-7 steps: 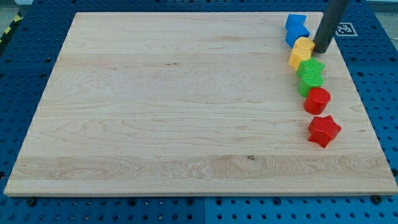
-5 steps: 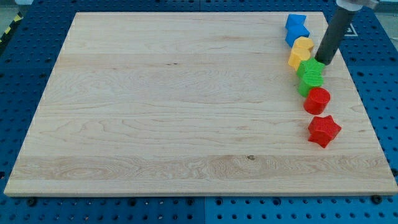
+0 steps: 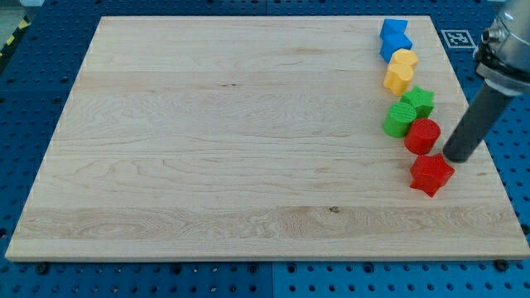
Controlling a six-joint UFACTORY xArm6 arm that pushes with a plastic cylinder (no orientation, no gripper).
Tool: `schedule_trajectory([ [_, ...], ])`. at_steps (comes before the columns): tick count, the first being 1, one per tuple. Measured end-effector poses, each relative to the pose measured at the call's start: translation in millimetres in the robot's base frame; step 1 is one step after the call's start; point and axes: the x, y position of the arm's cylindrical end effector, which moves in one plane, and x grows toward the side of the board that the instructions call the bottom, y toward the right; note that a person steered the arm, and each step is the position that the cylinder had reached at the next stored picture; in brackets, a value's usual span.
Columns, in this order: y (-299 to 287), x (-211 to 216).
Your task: Push the green circle and the red circle slightly down
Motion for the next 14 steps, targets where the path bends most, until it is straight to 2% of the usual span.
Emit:
schedule_trajectory([
  [3,-0.1,86.2],
  [4,-27.3,86.3],
  [6,-126.8,59.5],
  [7,-140.6,18.5],
  [8,-132.5,-26.1],
  [9,-113.1,-40.0],
  [14,-99.5,-83.9],
])
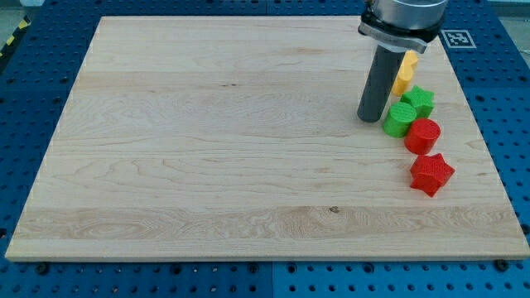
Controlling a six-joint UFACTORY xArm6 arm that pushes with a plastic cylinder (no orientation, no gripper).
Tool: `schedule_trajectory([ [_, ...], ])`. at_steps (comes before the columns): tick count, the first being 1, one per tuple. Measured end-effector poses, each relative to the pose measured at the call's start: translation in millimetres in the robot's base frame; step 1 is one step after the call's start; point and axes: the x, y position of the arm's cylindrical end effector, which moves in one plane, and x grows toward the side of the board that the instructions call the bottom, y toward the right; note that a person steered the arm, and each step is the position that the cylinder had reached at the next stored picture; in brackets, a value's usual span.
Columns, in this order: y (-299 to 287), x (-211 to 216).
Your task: Push the green circle and the red circle slightly down
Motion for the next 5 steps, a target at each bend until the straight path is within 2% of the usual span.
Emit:
schedule_trajectory([
  [5,14.8,-3.2],
])
